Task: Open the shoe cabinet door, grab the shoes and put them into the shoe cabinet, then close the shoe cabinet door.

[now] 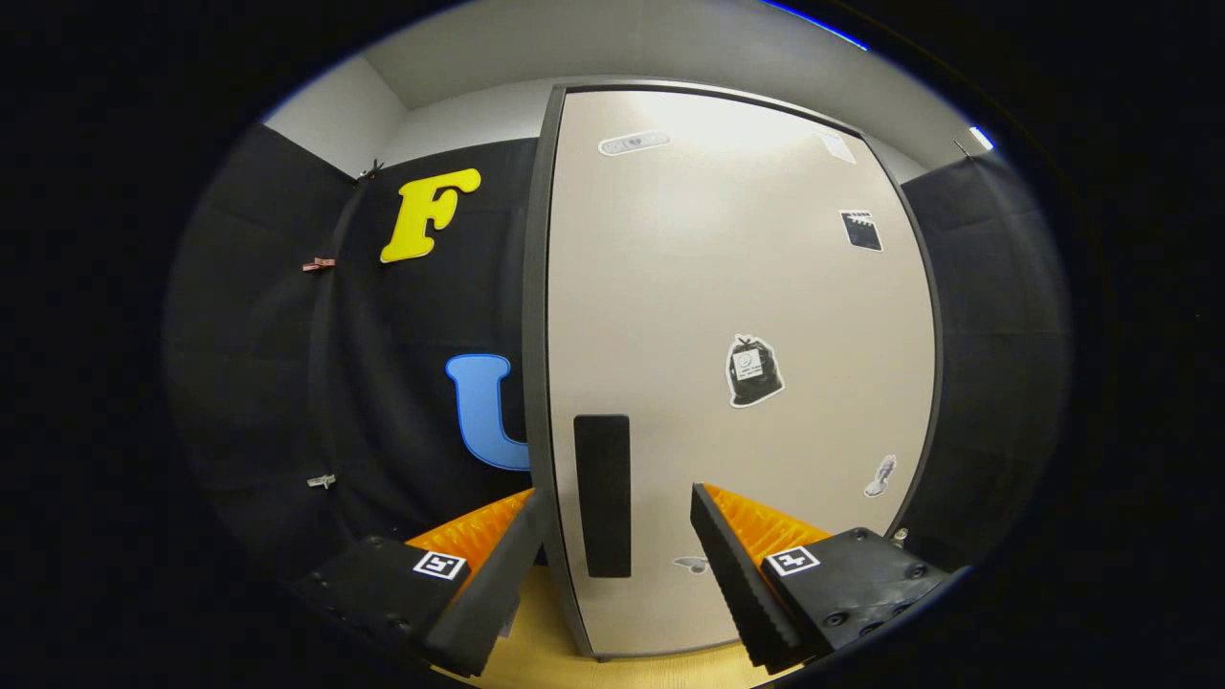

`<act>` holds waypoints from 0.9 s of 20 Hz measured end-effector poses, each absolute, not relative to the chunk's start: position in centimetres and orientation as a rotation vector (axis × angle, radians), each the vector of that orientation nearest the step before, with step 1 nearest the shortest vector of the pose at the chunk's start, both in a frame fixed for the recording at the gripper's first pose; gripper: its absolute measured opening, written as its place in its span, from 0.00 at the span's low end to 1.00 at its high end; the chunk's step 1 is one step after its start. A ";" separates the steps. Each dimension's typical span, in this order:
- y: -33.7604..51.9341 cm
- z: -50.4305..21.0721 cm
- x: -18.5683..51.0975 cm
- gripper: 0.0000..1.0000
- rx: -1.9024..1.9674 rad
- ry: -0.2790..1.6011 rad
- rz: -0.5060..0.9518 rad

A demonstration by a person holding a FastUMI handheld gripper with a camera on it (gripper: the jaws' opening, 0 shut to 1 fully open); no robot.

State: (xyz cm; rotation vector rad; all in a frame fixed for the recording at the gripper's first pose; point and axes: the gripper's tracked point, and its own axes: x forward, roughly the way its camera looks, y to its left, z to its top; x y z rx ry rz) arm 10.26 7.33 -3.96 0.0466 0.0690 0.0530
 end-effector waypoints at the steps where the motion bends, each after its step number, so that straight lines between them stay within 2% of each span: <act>1: 7.4 -4.2 10.9 0.97 0.044 0.072 0.045; 5: 7.5 -5.0 12.7 0.88 0.049 0.085 0.017; 6: 7.4 -5.1 13.0 0.78 0.050 0.088 0.009; 7: 7.3 -5.3 13.3 0.74 0.052 0.090 0.000; 8: 7.4 -5.3 13.3 0.64 0.057 0.092 0.002; 12: 7.8 -5.5 13.6 0.38 0.040 0.095 0.003; 14: 7.9 -5.6 13.6 0.34 0.043 0.096 0.009; 17: 7.8 -5.6 13.4 0.33 0.038 0.102 0.015; 18: 7.8 -5.6 13.3 0.25 0.038 0.106 0.015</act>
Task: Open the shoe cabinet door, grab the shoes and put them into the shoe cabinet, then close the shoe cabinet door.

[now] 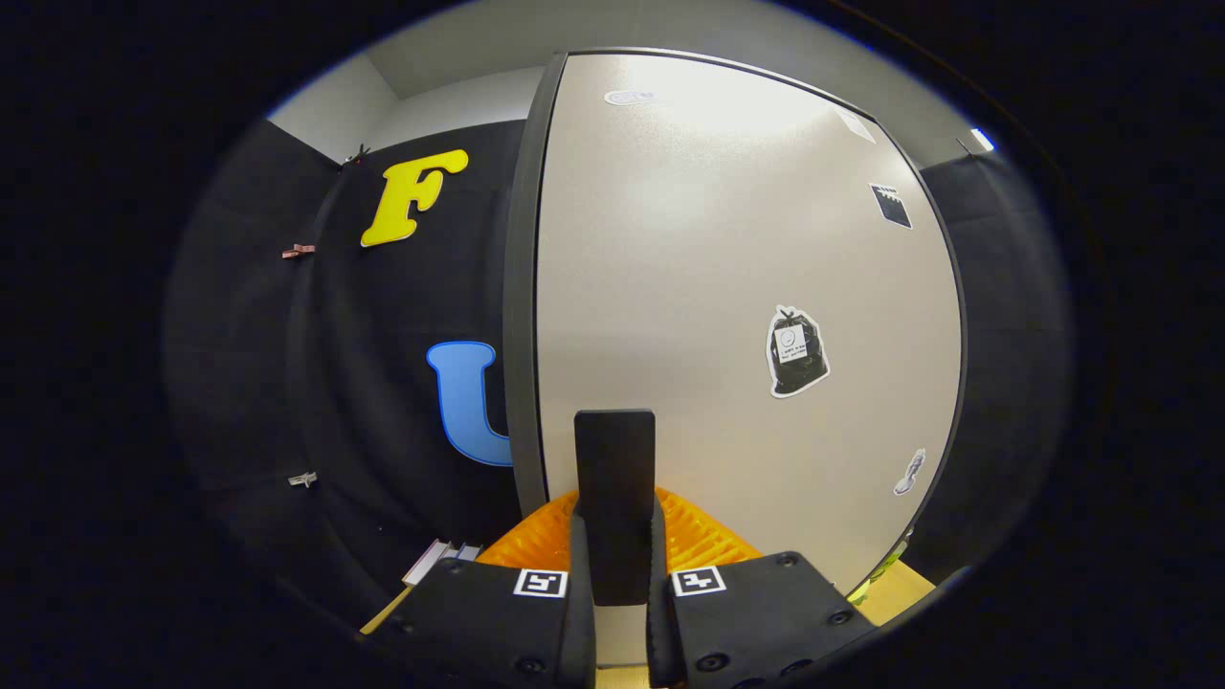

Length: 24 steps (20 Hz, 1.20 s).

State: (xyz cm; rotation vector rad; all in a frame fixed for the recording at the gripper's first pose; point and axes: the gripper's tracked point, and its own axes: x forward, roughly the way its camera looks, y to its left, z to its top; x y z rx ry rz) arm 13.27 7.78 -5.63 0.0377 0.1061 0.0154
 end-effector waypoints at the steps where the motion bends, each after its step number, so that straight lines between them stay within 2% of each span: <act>1: 7.8 -5.6 13.1 0.25 0.037 0.110 0.018; 11: 6.3 -4.2 6.3 0.24 0.060 0.116 0.082; 24: -0.4 -3.0 -3.1 0.24 0.078 0.146 0.219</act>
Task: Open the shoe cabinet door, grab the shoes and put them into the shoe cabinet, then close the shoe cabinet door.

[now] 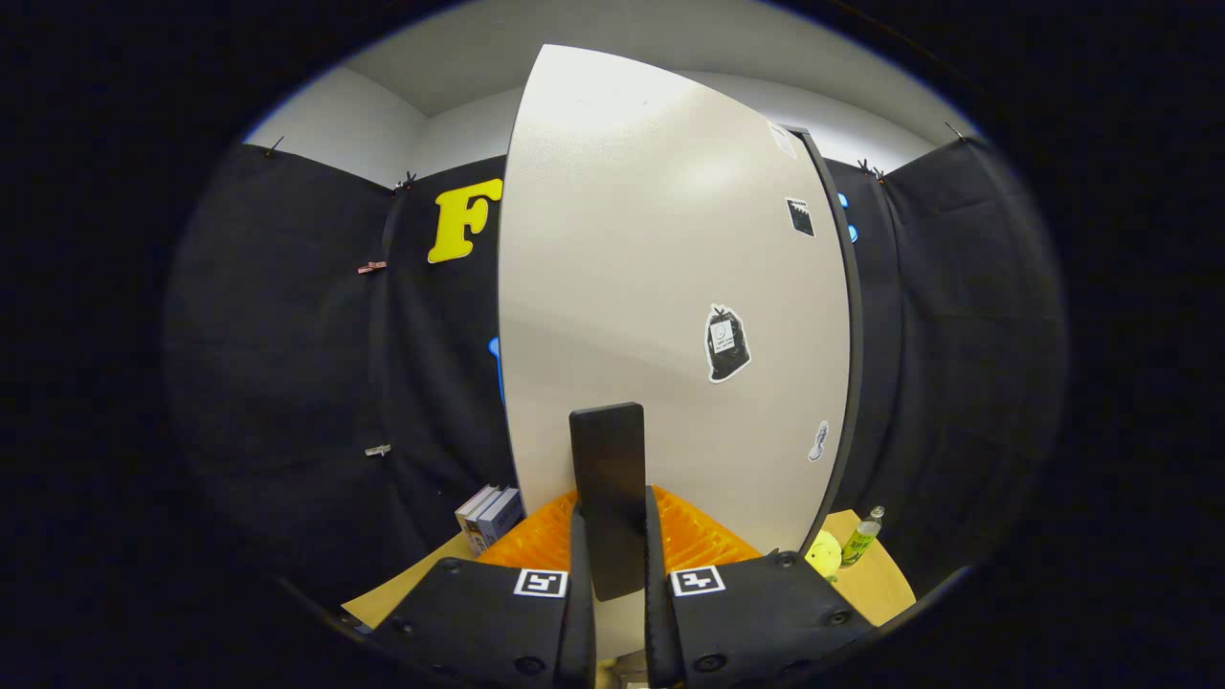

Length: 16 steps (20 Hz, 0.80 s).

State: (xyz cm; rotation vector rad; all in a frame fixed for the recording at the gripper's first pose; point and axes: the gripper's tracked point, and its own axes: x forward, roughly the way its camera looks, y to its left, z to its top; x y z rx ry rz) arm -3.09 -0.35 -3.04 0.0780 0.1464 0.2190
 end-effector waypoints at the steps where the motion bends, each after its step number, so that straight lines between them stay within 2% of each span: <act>1: -0.8 -3.0 -3.6 0.24 0.079 0.147 0.227; 16: -7.7 -2.8 -7.4 0.24 0.068 0.135 0.260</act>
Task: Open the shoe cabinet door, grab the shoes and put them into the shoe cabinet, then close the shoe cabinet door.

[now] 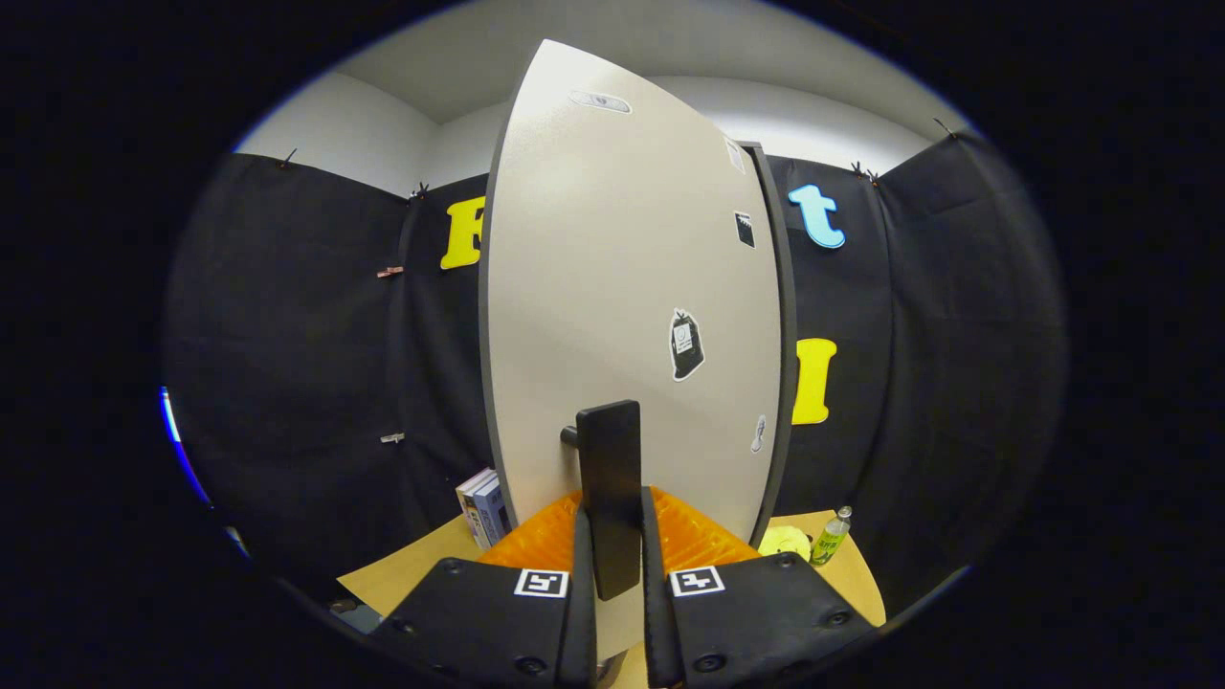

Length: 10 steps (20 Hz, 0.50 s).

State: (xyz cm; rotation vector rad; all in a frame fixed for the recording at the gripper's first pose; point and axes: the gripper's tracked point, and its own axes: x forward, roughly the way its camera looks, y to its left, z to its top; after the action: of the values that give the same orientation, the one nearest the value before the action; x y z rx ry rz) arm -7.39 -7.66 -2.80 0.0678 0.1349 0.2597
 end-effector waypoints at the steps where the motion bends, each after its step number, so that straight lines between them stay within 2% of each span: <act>1: -8.6 -2.7 -7.7 0.24 0.067 0.134 0.249; 10: -19.3 -2.9 -12.9 0.23 0.037 0.157 0.016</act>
State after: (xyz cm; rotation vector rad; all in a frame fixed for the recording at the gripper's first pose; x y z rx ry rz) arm -12.88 -19.31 -2.89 0.0366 0.1569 0.0164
